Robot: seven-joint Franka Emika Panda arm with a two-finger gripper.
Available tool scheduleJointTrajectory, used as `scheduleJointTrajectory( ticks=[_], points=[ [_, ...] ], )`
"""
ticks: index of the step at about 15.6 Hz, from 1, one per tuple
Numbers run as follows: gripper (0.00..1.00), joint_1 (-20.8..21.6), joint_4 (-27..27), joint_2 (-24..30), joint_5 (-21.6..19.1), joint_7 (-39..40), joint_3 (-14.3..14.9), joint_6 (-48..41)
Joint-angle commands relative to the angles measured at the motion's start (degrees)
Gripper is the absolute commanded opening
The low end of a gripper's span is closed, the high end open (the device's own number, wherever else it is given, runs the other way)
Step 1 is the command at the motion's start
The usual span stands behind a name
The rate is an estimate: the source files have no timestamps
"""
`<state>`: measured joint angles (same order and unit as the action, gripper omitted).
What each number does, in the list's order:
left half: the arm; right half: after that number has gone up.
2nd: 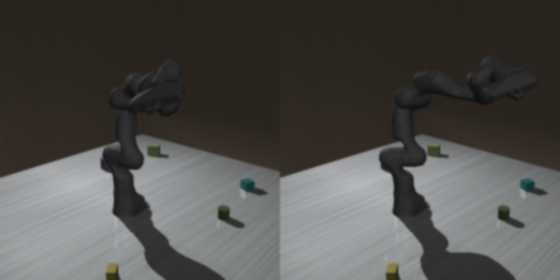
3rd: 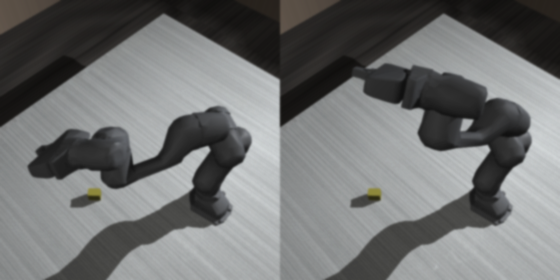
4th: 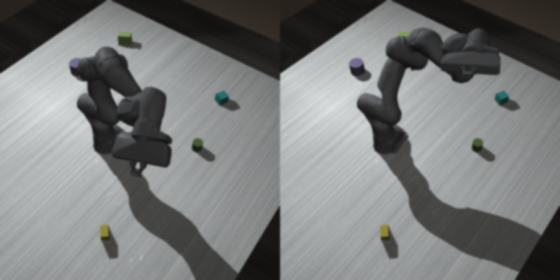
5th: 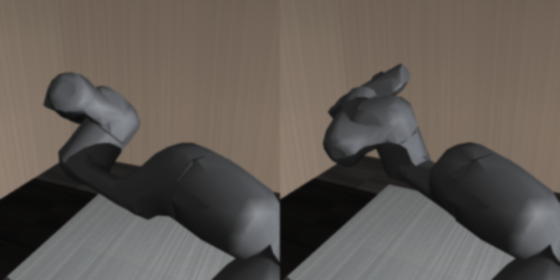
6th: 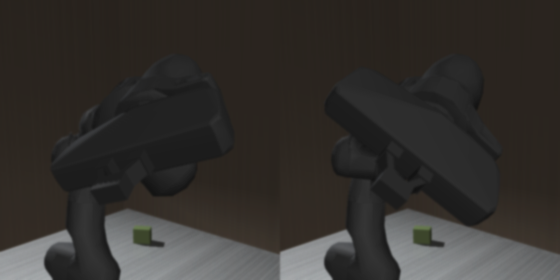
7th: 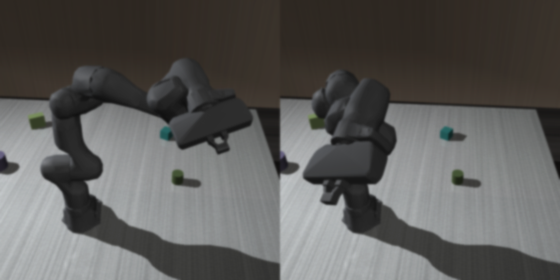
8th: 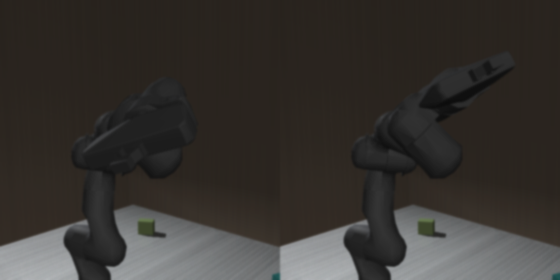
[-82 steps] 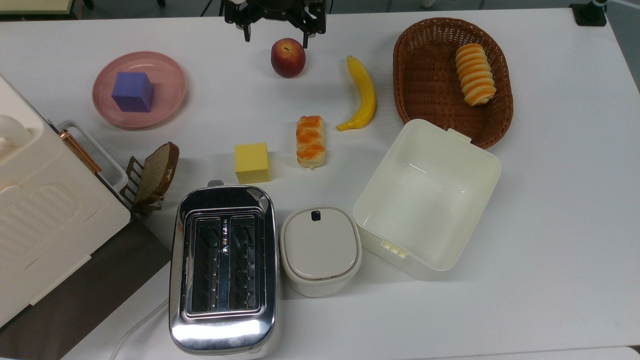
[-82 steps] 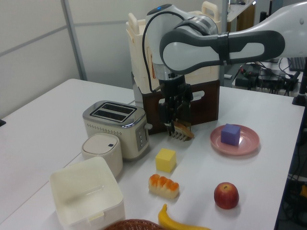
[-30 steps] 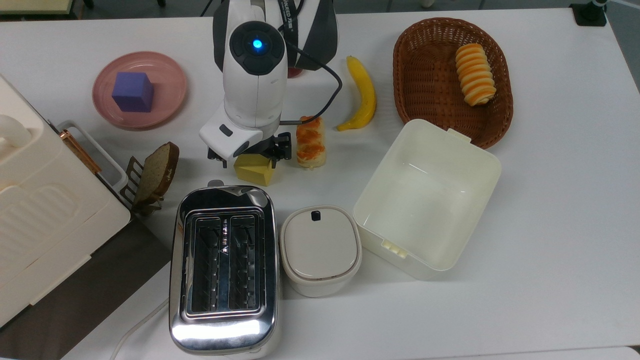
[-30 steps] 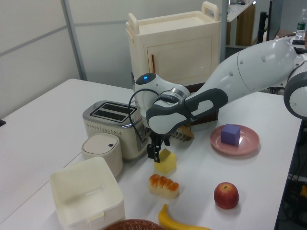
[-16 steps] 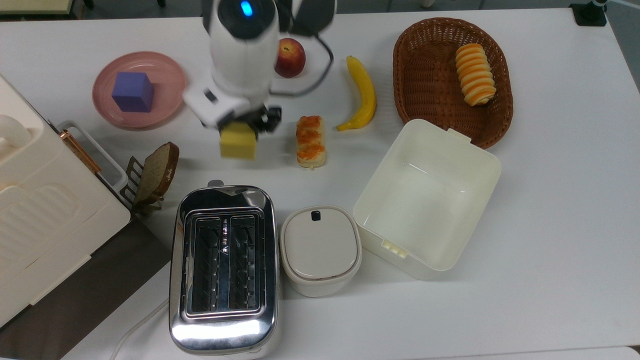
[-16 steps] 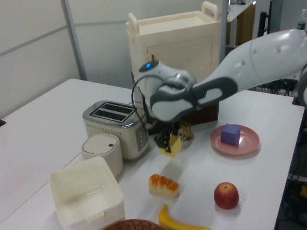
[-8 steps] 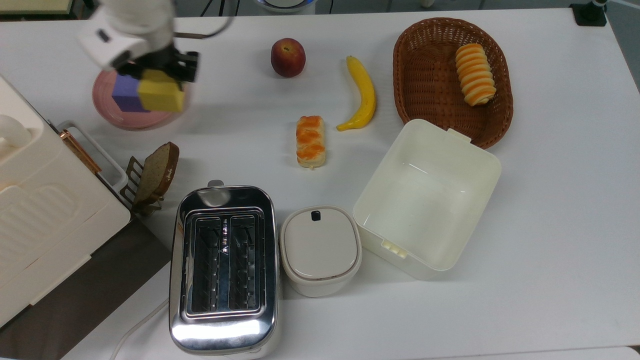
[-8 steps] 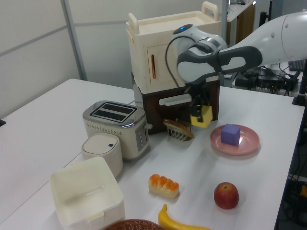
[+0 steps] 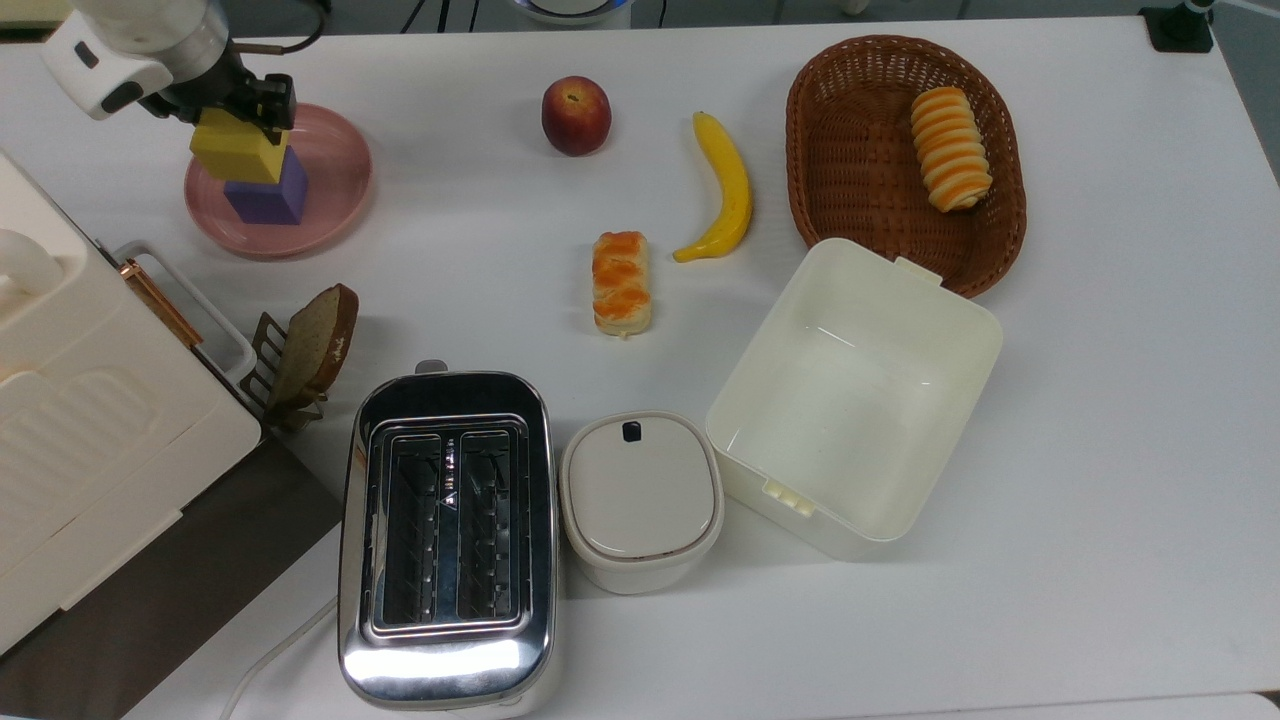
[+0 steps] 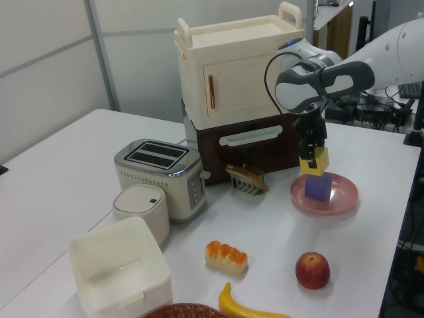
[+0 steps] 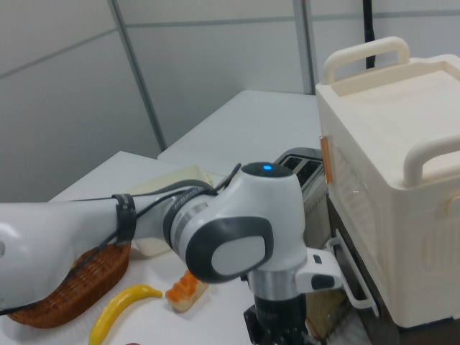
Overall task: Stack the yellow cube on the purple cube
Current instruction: 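Lower the yellow cube onto the purple cube and open the gripper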
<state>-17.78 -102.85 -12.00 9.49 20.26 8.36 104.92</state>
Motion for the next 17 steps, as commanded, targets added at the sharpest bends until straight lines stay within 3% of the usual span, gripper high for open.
scheduleJointTrajectory(
  ticks=[1, 4, 5, 7, 14, 17],
  points=[
    [0.21, 0.8, -6.0, 2.2, -1.1, 1.6, 1.9, 5.6],
    [0.26, 0.8, -6.7, 2.2, -1.1, 1.6, 2.2, 7.8],
    [0.38, 0.8, -6.8, 2.2, -1.1, 1.6, 2.2, 7.8],
    [1.0, 0.8, -6.7, 2.5, -1.1, 1.6, 2.4, 7.8],
    [1.0, 1.1, -6.3, 6.8, -2.2, 6.5, 4.5, 3.4],
    [1.0, 3.9, -4.3, 8.4, -5.3, 5.3, 4.1, 0.6]
  ],
)
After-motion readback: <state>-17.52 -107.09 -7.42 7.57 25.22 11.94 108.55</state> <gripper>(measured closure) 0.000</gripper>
